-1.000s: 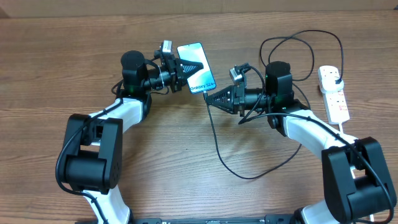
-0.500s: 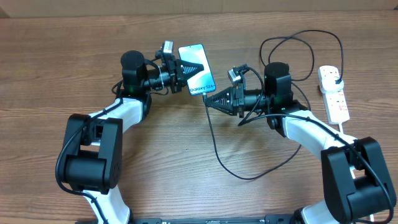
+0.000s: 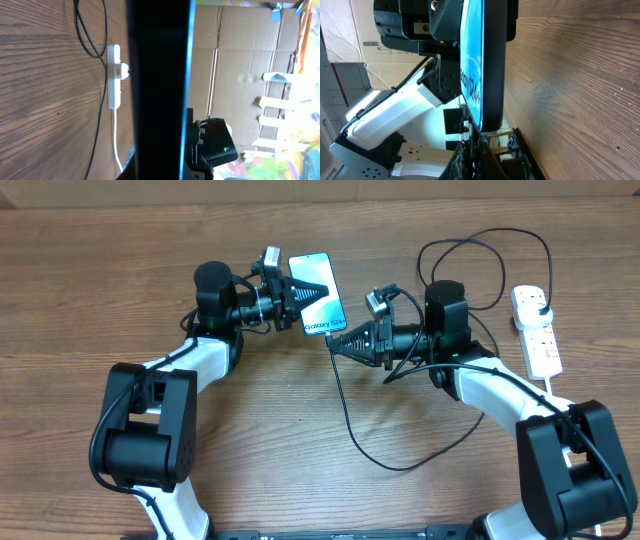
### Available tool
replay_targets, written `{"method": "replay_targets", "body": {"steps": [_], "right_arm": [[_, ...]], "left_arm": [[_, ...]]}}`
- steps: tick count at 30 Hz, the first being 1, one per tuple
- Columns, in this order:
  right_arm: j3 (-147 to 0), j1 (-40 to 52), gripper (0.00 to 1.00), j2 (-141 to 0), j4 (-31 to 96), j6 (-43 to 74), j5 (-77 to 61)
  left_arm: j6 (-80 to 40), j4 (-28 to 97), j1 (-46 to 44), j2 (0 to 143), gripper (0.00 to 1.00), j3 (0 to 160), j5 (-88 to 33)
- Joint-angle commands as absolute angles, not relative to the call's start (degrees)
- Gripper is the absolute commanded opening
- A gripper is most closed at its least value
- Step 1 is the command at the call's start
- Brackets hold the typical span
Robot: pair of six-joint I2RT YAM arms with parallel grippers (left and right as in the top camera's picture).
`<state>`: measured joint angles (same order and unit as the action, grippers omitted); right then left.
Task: Plug charger to phone and switch on socket
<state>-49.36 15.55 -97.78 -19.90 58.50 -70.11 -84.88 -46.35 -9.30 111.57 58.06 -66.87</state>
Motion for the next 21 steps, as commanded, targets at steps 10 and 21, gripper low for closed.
{"method": "replay_targets", "body": {"steps": [10, 21], "right_arm": [[-49.5, 14.9, 0.04, -96.6, -19.4, 59.2, -59.1], [-49.5, 14.9, 0.03, -96.6, -19.4, 60.7, -59.6]], "left_arm": [[-82.7, -47.0, -10.6, 111.2, 0.04, 58.4, -76.1], [-82.7, -49.7, -10.7, 111.2, 0.05, 58.4, -76.4]]}}
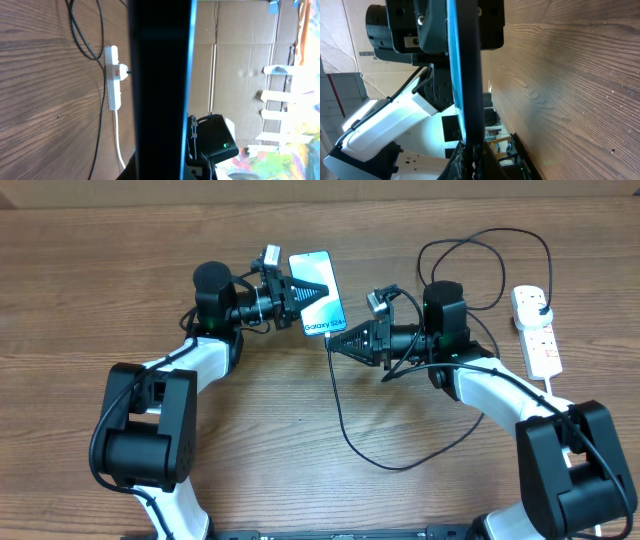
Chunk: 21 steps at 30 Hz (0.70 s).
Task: Plug charger to phone and switch on socket
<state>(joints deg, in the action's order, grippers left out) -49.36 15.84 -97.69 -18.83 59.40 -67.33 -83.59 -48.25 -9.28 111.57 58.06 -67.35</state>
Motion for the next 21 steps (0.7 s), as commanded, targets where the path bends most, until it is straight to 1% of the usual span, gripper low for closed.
{"method": "replay_targets", "body": {"steps": [1, 21], "right_arm": [[-49.5, 14.9, 0.04, -96.6, -19.4, 61.3, -59.6], [-49.5, 14.9, 0.04, -96.6, -20.2, 61.2, -60.9]], "left_arm": [[-82.7, -49.7, -10.8, 111.2, 0.04, 58.4, -76.4], [-81.8, -49.8, -11.7, 111.2, 0.04, 58.4, -79.5]]}}
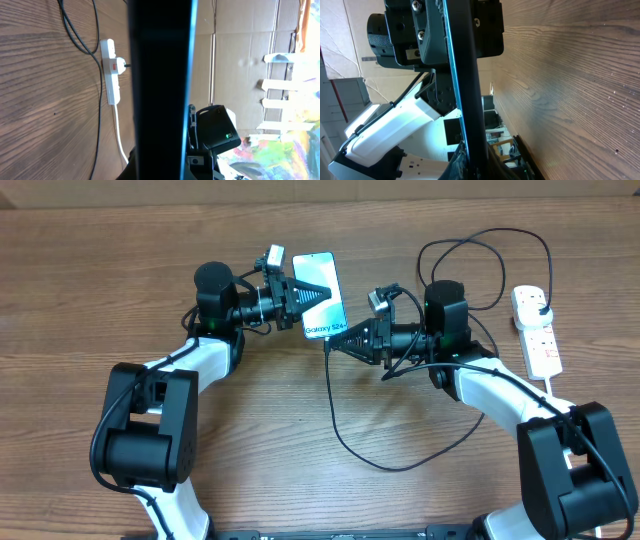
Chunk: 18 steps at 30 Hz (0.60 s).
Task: Plug charger to phone and switch on socket
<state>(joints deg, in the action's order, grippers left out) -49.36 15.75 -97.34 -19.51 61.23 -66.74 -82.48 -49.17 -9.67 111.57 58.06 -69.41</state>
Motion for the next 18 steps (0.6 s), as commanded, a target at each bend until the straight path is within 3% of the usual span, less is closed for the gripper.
{"method": "replay_targets", "body": {"steps": [1, 18], "right_arm": [[-49.5, 14.9, 0.04, -96.6, -20.3, 61.1, -61.1], [-49.5, 14.9, 0.04, -96.6, -19.9, 47.6, -63.7]], "left_arm": [[-81.8, -49.8, -11.7, 111.2, 0.04, 58.4, -79.4], [-80.1, -49.5, -9.8, 111.2, 0.04, 58.4, -73.5]]}}
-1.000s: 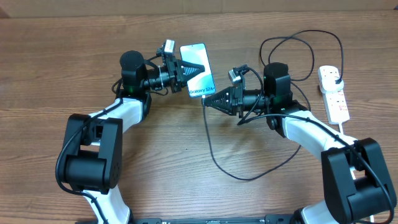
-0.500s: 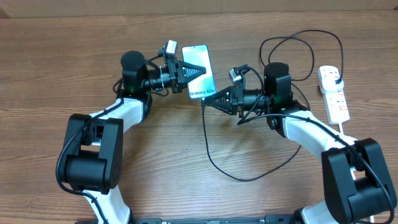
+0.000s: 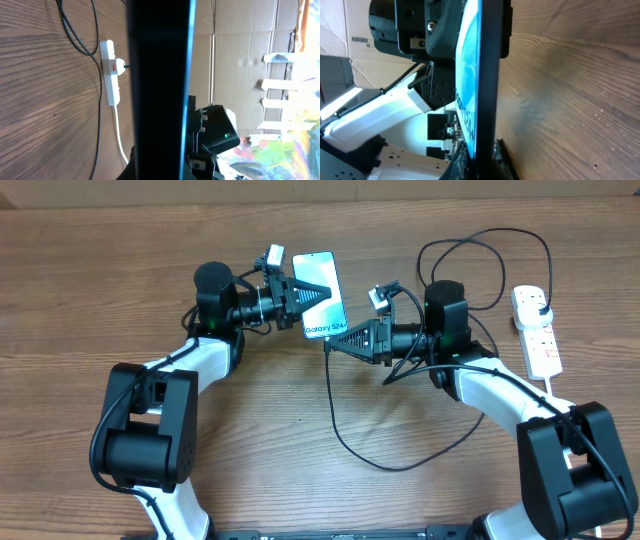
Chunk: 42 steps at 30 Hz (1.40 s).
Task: Plug charger to phone and switch on socket
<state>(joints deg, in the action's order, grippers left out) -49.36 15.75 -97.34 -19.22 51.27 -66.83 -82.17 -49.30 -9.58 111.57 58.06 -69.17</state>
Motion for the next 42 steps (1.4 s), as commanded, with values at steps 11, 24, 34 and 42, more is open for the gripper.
{"method": "replay_targets", "body": {"steps": [11, 24, 34, 42], "right_arm": [[-49.5, 14.9, 0.14, -96.5, -21.5, 43.9, -67.3], [-49.5, 14.8, 0.26, -96.0, -22.7, 41.6, -69.2], [-50.0, 18.1, 0.48, -90.8, -18.1, 34.9, -57.8], [-59.4, 27.4, 0.58, -90.7, 14.4, 15.2, -26.2]], "left_arm": [[-79.7, -49.5, -9.6, 111.2, 0.04, 58.4, -72.5], [-79.2, -49.5, -8.6, 111.2, 0.04, 58.4, -71.5], [-77.4, -43.8, -2.4, 111.2, 0.04, 58.4, -70.5], [-76.7, -43.5, 1.0, 111.2, 0.04, 58.4, -70.5]]}}
